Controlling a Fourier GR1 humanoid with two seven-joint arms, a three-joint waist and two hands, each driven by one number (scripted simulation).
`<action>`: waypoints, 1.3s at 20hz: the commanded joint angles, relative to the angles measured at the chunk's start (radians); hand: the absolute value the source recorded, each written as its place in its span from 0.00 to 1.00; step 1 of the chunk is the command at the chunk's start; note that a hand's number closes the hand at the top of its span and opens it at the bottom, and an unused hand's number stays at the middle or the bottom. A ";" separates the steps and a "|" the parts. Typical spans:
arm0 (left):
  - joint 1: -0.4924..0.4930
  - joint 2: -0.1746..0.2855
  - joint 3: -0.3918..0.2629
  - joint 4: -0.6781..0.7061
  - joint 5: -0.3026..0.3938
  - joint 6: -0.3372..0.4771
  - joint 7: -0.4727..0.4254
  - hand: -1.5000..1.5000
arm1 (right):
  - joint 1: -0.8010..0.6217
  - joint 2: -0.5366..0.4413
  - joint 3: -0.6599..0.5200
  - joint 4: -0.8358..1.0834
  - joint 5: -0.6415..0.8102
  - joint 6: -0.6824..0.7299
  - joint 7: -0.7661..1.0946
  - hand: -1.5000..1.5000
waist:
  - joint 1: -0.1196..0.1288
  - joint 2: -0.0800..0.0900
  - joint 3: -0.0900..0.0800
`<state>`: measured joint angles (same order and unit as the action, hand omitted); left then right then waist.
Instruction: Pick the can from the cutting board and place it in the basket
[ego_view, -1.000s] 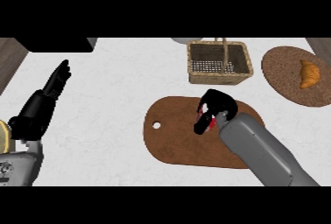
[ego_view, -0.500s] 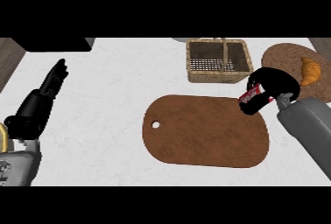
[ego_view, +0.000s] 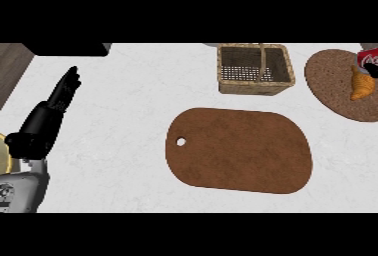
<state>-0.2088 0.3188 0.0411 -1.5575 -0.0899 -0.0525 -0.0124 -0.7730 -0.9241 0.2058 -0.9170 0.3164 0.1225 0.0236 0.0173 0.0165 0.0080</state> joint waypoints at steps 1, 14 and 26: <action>-0.024 0.007 -0.002 0.013 0.005 -0.017 0.010 0.50 | -0.080 -0.017 -0.183 0.087 -0.164 -0.001 -0.184 1.00 | 0.010 0.003 -0.001; -0.037 -0.014 -0.020 -0.032 -0.004 -0.022 0.057 0.50 | -0.552 -0.037 -0.257 0.322 -0.250 0.373 -0.205 1.00 | 0.034 -0.008 -0.009; -0.025 -0.008 -0.001 -0.010 -0.015 -0.029 0.038 0.50 | -0.867 0.167 -0.195 0.467 -0.164 0.423 0.041 1.00 | 0.024 -0.009 -0.009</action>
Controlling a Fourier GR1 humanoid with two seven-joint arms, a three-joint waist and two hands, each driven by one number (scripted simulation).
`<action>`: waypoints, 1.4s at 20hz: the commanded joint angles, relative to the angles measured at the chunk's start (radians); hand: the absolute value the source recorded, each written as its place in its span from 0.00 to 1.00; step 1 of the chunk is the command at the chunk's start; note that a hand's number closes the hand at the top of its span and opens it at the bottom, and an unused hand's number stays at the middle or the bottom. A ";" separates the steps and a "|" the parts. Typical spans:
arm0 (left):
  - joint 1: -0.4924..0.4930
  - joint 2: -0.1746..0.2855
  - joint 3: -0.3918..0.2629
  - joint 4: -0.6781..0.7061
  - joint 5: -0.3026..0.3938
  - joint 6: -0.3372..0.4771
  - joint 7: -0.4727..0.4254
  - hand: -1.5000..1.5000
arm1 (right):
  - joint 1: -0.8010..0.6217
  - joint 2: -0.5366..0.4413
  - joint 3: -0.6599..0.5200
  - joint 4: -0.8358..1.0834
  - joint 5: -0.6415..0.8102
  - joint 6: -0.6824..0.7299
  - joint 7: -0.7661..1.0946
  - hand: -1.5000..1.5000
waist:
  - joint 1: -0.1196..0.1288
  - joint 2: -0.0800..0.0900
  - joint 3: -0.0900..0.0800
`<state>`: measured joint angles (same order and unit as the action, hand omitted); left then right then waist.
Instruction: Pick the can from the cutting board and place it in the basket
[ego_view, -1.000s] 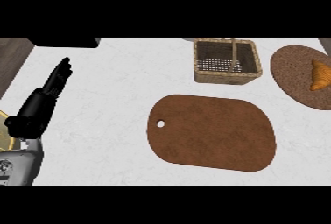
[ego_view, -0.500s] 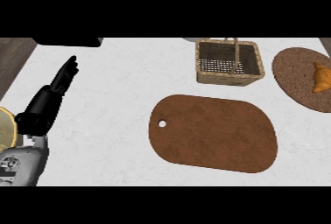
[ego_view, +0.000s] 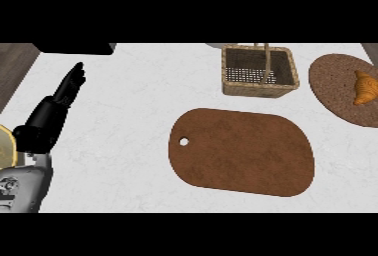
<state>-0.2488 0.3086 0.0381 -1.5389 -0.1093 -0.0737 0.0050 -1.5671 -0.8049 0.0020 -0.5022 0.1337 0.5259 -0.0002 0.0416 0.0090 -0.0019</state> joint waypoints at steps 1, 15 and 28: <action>0.036 -0.021 -0.013 -0.011 -0.019 0.015 -0.004 0.50 | -0.078 0.065 0.009 0.047 0.016 0.029 0.090 1.00 | -0.009 -0.003 0.000; 0.009 -0.014 0.020 0.010 -0.006 0.000 -0.005 0.50 | -0.043 0.157 0.199 0.084 0.239 0.090 0.076 1.00 | -0.023 0.000 0.001; 0.011 -0.015 0.020 -0.025 -0.013 -0.015 0.024 0.50 | -0.061 0.194 0.211 0.165 0.318 0.172 -0.022 0.00 | -0.016 -0.002 0.001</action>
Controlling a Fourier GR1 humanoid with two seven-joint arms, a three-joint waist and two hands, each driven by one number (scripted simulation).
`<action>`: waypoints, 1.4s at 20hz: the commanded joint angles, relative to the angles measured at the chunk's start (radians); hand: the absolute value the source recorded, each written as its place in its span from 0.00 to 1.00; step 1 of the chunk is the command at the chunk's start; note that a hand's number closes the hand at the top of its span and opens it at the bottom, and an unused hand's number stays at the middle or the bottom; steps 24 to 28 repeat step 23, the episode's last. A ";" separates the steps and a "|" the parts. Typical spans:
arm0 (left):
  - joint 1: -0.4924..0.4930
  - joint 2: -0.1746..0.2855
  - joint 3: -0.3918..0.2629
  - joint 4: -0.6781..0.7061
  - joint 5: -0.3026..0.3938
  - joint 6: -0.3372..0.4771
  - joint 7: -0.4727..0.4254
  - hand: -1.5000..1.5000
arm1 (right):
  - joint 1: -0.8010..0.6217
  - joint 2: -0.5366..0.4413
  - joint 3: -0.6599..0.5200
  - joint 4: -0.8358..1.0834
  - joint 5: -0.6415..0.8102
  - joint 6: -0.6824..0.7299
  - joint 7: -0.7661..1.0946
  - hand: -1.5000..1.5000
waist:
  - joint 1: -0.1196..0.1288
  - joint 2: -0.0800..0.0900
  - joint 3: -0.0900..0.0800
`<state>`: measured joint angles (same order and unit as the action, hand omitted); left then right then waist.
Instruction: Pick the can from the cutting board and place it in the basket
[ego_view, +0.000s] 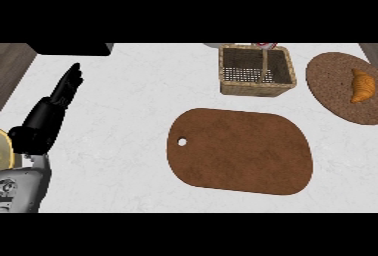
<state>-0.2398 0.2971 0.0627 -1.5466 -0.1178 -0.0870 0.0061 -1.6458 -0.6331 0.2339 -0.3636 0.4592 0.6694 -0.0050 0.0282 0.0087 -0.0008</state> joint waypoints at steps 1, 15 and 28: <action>0.014 -0.007 0.000 0.034 -0.022 0.011 -0.040 0.50 | -0.026 0.010 -0.035 0.056 -0.007 0.038 -0.017 0.00 | 0.005 0.003 0.000; -0.018 -0.003 0.003 -0.019 -0.015 0.001 0.009 0.50 | -0.060 -0.093 -0.398 0.204 -0.278 -0.319 0.170 0.00 | 0.011 0.006 0.001; -0.008 -0.012 0.003 -0.004 -0.004 -0.013 -0.015 0.50 | 0.037 -0.275 -0.467 0.233 -0.318 -0.394 0.131 0.00 | 0.025 0.022 0.002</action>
